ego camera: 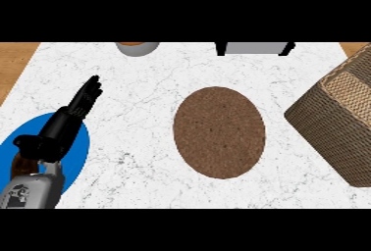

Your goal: Pick the tomato from the placemat and place it in the basket

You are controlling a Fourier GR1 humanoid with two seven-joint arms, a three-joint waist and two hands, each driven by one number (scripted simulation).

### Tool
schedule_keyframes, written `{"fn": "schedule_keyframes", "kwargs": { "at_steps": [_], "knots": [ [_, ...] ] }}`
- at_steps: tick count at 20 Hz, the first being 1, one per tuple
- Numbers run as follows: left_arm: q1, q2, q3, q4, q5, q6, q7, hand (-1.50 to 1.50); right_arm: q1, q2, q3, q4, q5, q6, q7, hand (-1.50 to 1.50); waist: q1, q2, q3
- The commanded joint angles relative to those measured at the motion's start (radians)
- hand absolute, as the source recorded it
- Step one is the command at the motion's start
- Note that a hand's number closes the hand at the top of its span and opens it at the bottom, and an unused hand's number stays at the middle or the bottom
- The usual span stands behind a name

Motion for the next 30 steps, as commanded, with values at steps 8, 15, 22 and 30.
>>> {"fn": "schedule_keyframes", "kwargs": {
  "at_steps": [8,15,22,30],
  "knots": [
    [0.09,0.006,0.015,-0.144,0.03,-0.044,0.059,0.0,0.12,-0.069,-0.019,0.099,-0.041,-0.192,-0.153,1.5,0.007,-0.002,0.0],
    [-0.025,-0.015,0.02,-0.013,-0.012,-0.021,0.031,0.0,0.08,-0.134,-0.096,0.287,-0.197,-0.373,-0.298,-1.5,0.005,0.001,0.0],
    [0.018,-0.063,-0.014,0.038,-0.075,0.015,-0.049,0.0,0.06,-0.214,-0.076,0.291,-0.284,-0.317,-0.364,-1.5,0.002,0.0,-0.001],
    [0.027,-0.021,0.023,-0.038,-0.025,-0.033,0.023,0.0,0.078,-0.179,-0.148,0.181,-0.451,-0.411,-0.405,-1.5,0.001,-0.003,0.0]
  ]
}}
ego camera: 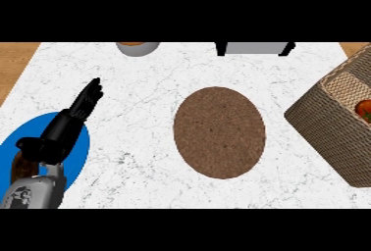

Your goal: Pick the tomato from the placemat and place it in the basket

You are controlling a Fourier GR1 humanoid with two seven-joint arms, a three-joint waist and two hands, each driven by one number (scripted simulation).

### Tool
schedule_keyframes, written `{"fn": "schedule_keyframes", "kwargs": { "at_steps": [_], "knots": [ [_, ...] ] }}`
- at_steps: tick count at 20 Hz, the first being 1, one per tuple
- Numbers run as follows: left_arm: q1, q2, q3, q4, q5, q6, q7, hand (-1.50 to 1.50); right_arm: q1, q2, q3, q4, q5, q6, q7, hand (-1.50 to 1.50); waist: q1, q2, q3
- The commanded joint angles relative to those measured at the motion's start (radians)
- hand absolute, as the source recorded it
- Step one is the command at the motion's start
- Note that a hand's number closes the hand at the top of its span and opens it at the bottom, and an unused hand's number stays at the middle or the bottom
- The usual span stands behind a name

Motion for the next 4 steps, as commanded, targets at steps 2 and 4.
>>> {"fn": "schedule_keyframes", "kwargs": {
  "at_steps": [2,4],
  "knots": [
    [-0.011,0.002,0.021,0.05,-0.008,0.008,-0.039,0.0,0.0,0.009,-0.059,-0.116,-0.073,0.0,0.109,-1.5,-0.012,-0.002,-0.001],
    [0.012,-0.002,0.012,0.002,0.011,-0.007,0.015,0.0,0.108,-0.006,-0.092,-0.224,-0.169,0.082,0.098,-1.5,-0.016,-0.005,0.0]
  ]
}}
